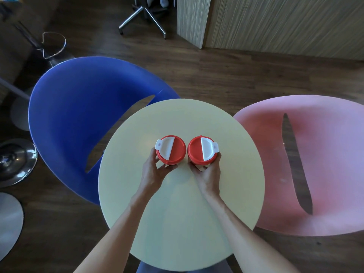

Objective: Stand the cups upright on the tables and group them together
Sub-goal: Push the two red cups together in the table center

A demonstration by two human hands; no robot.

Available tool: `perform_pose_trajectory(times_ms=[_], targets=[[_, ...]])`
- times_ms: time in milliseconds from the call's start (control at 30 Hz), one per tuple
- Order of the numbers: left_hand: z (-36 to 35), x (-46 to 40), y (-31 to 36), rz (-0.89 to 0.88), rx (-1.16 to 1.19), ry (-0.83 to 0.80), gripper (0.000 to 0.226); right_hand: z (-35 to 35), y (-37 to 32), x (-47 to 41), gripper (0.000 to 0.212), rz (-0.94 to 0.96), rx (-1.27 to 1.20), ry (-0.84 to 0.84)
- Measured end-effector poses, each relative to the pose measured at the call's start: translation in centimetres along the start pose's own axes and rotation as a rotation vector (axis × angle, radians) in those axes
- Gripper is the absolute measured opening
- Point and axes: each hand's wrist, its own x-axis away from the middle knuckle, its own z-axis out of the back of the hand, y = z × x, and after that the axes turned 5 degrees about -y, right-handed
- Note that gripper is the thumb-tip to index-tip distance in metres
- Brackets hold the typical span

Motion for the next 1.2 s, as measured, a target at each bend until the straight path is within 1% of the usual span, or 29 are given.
perform_pose_trajectory(times_ms=[133, 400, 667, 767, 1067, 1200], targets=[[-0.5, 0.3, -0.3, 0.0, -0.004, 0.038, 0.074, -0.8, 0.6, 0.5, 0.088, 0.03, 0.012, 0.054], [-0.6, 0.0, -1.5, 0.02, 0.003, 0.026, 0.078, -0.8, 1.6, 0.2, 0.089, 0.047, 0.013, 0.033], [-0.7, 0.1, -1.3, 0.021, -0.01, 0.041, 0.08, -1.0, 2.0, 0.4, 0.083, 0.032, -0.099, 0.01], [-0.6, -0.1, -1.7, 0.002, -0.004, 0.027, 0.077, -1.3, 2.2, 0.4, 0.087, 0.048, -0.088, 0.019], [0.3, -0.1, -3.0, 0.012, -0.095, -0.032, 0.092, -0.9, 2.4, 0.8, 0.103, 0.061, -0.082, -0.062], [0.6, 1.1, -4.1, 0.028, -0.144, -0.025, 0.095, -0.5, 2.9, 1.4, 0.103, 0.068, -0.089, -0.092]])
